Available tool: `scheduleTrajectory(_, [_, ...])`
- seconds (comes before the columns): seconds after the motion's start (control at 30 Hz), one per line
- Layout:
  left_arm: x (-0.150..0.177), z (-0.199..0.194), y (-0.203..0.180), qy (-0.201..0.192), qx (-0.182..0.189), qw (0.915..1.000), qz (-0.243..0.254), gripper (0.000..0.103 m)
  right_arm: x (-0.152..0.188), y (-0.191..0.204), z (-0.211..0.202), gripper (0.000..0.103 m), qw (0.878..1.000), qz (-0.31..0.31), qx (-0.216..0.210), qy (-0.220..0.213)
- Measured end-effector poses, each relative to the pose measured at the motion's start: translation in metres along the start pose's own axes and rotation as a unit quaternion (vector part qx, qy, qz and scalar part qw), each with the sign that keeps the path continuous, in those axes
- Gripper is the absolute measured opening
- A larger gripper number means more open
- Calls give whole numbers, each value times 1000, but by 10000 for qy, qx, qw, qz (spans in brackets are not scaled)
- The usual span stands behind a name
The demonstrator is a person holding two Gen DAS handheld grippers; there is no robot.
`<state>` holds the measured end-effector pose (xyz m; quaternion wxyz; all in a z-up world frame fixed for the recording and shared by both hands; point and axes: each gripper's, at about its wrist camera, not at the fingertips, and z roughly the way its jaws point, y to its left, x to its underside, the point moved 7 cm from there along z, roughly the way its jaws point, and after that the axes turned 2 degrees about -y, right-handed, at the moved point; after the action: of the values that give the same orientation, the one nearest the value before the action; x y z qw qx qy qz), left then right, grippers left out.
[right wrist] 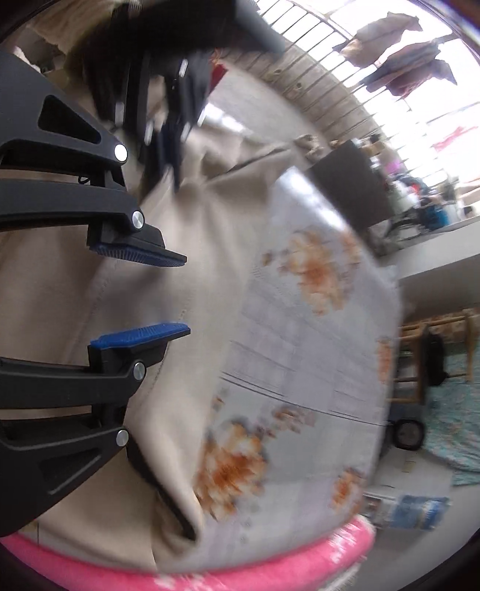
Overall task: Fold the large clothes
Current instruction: 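Fold the lifted jacket edge over toward the collar with both grippers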
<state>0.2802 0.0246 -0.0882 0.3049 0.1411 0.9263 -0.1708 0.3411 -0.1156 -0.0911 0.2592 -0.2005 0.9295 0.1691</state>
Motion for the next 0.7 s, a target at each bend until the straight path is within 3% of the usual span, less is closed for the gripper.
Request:
scheduleTrajectory(0.13, [-19,-28,4,-496,215,9985,-41,14,8,3,10,32,9998,23,122,-170])
scheduleTrajectory(0.2, [-37,-26,7,-627,124,9979,-95,14,8,3,11,32,9996,110,138,-212])
scheduleTrajectory(0.3, [-53,2,11,-401,-9,9990,-189,14,9,6,11,32,9993,-14,306,-233])
scheduleTrajectory(0.4, [-40,49,18,299,-582,9978,-43,14,11,7,5,32,9991,-159,370,-158])
scheduleTrajectory(0.5, [-31,50,13,108,-792,9962,344,14,17,-7,-16,32,9973,-213,619,-323])
scheduleTrajectory(0.6, [-23,46,11,53,-800,9955,501,15,37,-30,-13,32,9962,-281,825,-55])
scheduleTrajectory(0.7, [-16,42,6,58,-840,9942,663,19,43,-37,-20,31,9981,-177,597,11])
